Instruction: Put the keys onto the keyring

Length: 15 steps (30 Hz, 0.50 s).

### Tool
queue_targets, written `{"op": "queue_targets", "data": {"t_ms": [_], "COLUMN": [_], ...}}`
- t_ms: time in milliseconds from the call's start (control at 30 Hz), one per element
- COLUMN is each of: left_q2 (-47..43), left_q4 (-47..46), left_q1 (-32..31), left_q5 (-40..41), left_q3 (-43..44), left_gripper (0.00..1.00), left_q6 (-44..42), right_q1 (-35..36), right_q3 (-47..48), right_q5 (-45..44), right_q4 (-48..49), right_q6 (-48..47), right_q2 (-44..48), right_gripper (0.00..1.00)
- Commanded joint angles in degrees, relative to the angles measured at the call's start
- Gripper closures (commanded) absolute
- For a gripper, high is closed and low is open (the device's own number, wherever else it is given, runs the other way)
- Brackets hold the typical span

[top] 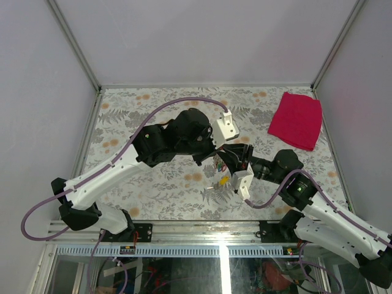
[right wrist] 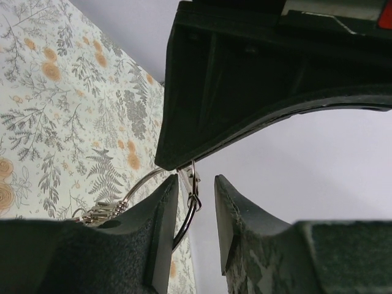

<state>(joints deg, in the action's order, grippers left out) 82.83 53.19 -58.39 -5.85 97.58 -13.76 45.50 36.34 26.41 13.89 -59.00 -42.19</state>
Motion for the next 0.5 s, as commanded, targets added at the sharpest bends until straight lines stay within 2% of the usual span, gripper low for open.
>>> {"op": "queue_targets", "data": {"t_ms": [0, 467], "left_q2": [0.13, 0.52], "left_q4": [-0.72, -0.08], "left_q1": [0.43, 0.40], "left_q5": [-1.76, -2.41], "left_q3": [2.47, 2.70], "left_gripper": [1.00, 1.00], "left_q6": [0.68, 0.60], "right_q1": [0.55, 1.57], "right_q3": [1.69, 2.49], "right_q5": [-1.95, -3.94], "right_q4": [0.48, -0.58], "right_q6": [-3.86, -6.35], "right_q2": [-0.51, -1.57], "right_gripper": [0.64, 0.75]}}
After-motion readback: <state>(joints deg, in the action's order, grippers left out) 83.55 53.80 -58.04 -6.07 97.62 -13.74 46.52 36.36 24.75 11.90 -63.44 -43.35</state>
